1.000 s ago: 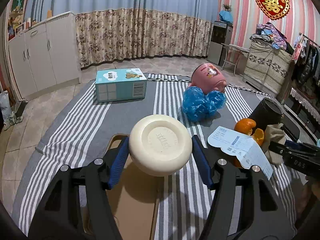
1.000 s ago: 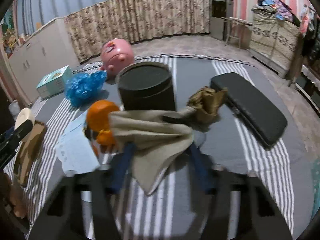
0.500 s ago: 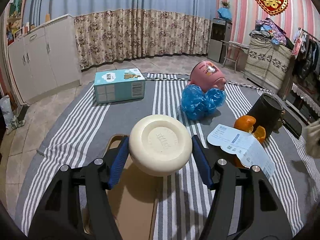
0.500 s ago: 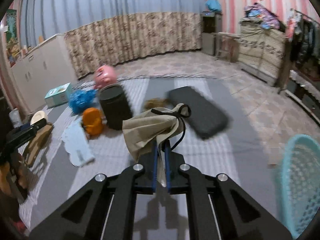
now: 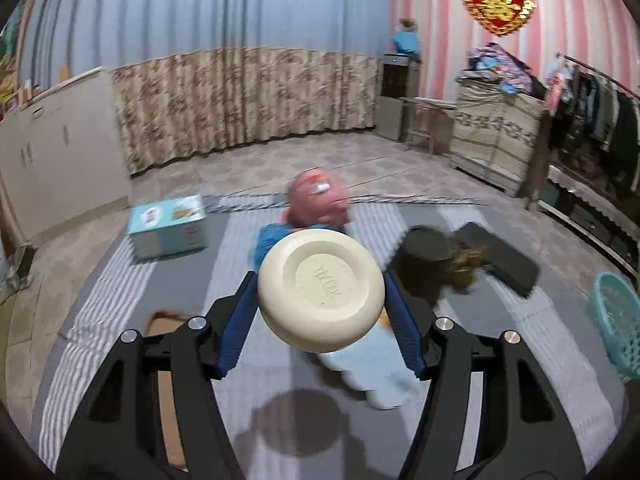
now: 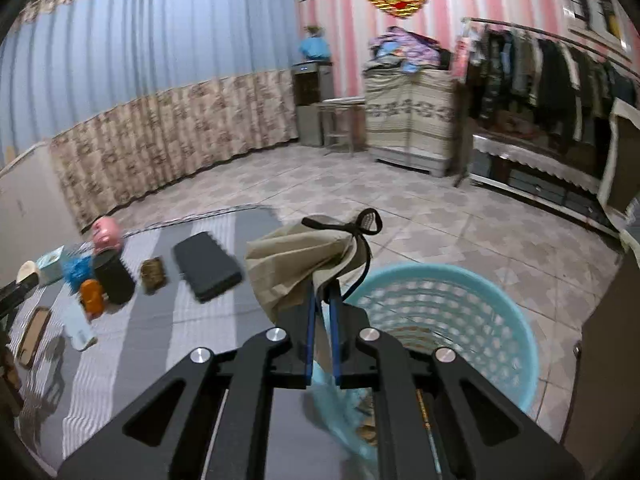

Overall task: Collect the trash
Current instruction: 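Grasp the white round lid with the left tool while the right tool grasps the beige cloth bag, then carry the white lid and beige cloth bag over the blue basket with both tools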

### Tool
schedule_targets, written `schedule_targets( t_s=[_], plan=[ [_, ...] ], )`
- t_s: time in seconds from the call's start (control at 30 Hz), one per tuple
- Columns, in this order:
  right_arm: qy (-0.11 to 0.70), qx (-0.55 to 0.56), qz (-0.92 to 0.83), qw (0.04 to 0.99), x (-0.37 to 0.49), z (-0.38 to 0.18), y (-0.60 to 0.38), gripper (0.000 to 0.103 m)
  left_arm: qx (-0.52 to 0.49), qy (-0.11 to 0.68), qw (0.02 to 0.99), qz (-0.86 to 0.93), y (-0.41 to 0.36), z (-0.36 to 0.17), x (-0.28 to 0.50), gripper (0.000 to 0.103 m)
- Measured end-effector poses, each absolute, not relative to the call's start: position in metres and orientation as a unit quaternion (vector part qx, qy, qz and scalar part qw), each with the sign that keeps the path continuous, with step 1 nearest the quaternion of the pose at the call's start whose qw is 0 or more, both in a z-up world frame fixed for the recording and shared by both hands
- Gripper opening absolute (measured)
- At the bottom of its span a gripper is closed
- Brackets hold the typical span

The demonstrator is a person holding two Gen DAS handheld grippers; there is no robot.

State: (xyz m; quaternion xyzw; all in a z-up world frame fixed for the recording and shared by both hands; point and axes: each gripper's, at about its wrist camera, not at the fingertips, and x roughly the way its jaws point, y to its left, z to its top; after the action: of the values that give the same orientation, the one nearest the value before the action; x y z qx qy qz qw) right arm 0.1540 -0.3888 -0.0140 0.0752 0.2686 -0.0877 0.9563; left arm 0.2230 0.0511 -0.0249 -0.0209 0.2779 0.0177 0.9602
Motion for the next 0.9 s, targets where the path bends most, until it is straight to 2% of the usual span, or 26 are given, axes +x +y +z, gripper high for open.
schedule_targets(
  t_s=[0.27,0.9],
  plan=[
    [0.28,0.093,-0.125,0.947,0.151,-0.037,-0.439,0.007,0.0,0.268,0.963,-0.043,-0.04,-0.015,0.225,0.061],
    [0.27,0.144,-0.178,0.935,0.144,-0.056,-0.517,0.007,0.061,0.293,0.927,-0.224,-0.275,-0.05,0.21,0.061]
  ],
)
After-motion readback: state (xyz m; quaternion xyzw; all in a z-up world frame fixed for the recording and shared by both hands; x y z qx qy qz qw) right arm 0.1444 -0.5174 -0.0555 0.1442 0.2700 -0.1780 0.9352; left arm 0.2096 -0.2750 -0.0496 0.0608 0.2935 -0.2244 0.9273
